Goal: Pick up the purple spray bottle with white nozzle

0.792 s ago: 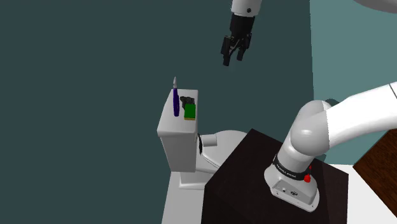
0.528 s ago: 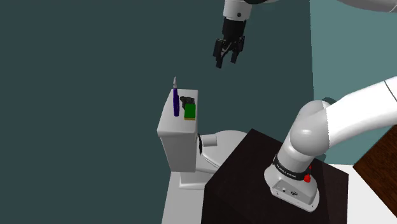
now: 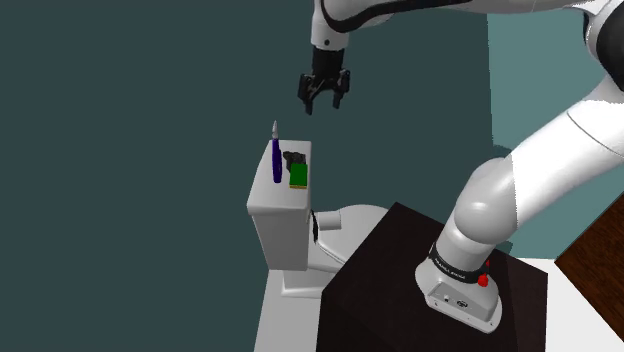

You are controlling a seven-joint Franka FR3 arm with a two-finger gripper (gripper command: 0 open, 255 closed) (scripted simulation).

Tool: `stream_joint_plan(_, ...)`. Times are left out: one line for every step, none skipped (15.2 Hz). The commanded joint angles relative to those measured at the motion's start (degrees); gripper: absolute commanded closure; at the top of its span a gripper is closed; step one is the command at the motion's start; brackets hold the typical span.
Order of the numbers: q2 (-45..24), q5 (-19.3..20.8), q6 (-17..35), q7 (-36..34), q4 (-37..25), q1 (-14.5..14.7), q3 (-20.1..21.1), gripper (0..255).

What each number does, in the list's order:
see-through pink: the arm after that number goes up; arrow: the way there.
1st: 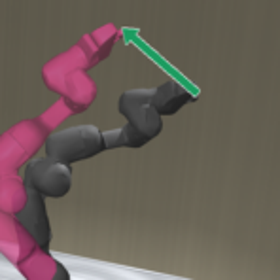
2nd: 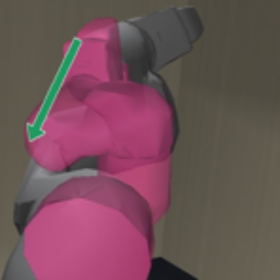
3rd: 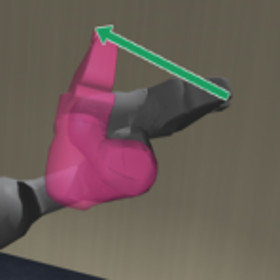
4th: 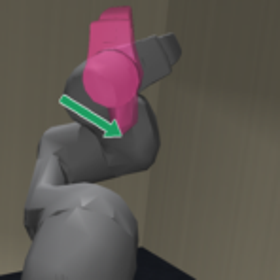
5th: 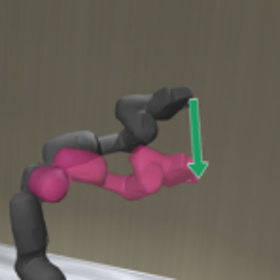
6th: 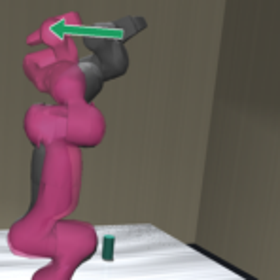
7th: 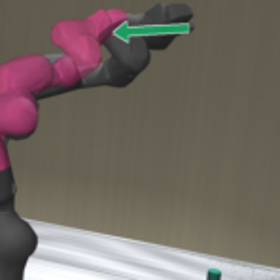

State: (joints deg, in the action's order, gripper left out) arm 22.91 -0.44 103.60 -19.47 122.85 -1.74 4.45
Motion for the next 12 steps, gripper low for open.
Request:
stream_joint_plan(-4.4,0.2,2.1,-3.1,-2.2,-0.5,0.8,0)
stream_joint_plan(-6.6,0.3,2.9,-4.6,-3.4,-0.7,1.1,0)
stream_joint_plan(-8.8,0.5,3.6,-6.0,-4.8,-0.9,1.3,0)
stream_joint_plan(-11.0,0.8,4.3,-7.4,-6.2,-1.1,1.6,0)
stream_joint_plan(-13.2,1.0,4.9,-8.8,-7.7,-1.3,1.7,0)
stream_joint_plan(-15.4,1.3,5.4,-10.1,-9.2,-1.4,1.9,0)
stream_joint_plan(-17.6,1.6,5.9,-11.5,-10.9,-1.6,2.0,0)
stream_joint_plan(-19.9,1.9,6.3,-12.8,-12.6,-1.7,2.0,0)
stream_joint_plan(-22.1,2.2,6.6,-14.1,-14.4,-1.8,2.0,0)
stream_joint_plan(-24.4,2.5,6.9,-15.4,-16.2,-1.8,2.0,0)
stream_joint_plan(-26.6,2.8,7.1,-16.7,-18.2,-1.9,1.9,0)
stream_joint_plan(-28.9,3.1,7.2,-17.9,-20.2,-1.9,1.8,0)
